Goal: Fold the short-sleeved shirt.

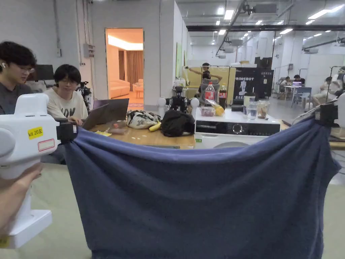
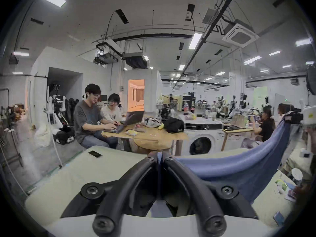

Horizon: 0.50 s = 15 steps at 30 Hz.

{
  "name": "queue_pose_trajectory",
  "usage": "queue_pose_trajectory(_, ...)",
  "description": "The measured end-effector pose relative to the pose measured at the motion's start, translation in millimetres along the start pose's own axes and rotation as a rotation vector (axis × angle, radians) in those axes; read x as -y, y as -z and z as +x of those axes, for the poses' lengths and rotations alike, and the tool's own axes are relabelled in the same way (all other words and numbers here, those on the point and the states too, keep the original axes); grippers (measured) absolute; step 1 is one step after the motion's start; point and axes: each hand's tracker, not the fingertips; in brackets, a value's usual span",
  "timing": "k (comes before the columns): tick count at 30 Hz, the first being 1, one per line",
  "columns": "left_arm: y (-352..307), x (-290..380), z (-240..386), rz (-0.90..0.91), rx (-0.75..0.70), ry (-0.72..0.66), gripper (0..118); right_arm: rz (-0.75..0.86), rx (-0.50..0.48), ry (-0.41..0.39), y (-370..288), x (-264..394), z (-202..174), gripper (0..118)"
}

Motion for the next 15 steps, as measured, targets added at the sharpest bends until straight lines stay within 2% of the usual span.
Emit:
queue_pose_trajectory(2,-23.5,31.4,-3.7,-0.069,0.023,-0.035,0,-0.031,0.004,-0.019,-34.5,33.9,4.5,0)
queue_pose_trajectory(4,-49.2,59.1,-6.9,-0.117,0.042,-0.010,0,-0.056,-0.004,-0.029,-63.1,71.1,4.2,0)
queue_pose_trajectory(5,-64.1,74.7,-8.5,-0.097,0.045,-0.011,0,-0.114,-0.035,-0.050,-77.9,90.0,3.3,0)
queue_pose_trajectory(6,-77.6,89.8,-11.3,-0.151,0.072,0.009,0,-0.139,-0.077,-0.030,-99.9,112.7,2.5,0)
queue_pose_trajectory(7,-92.4,102.4,-14.3,-0.126,0.061,-0.003,0,-0.141,-0.072,-0.021,-114.7,131.6,2.3,0)
queue_pose_trajectory(8,-106.9,117.2,-19.3,-0.115,0.067,-0.040,0,-0.197,-0.091,-0.017,-129.1,150.9,2.4,0)
queue_pose_trajectory(9,-118.3,133.2,-24.9,-0.196,0.080,-0.090,0,-0.201,-0.094,-0.006,-146.2,173.7,2.7,0)
queue_pose_trajectory(15,-180.6,223.3,-39.4,-0.368,0.034,-0.130,0,-0.415,-0.104,0.137,-196.0,296.9,7.7,0)
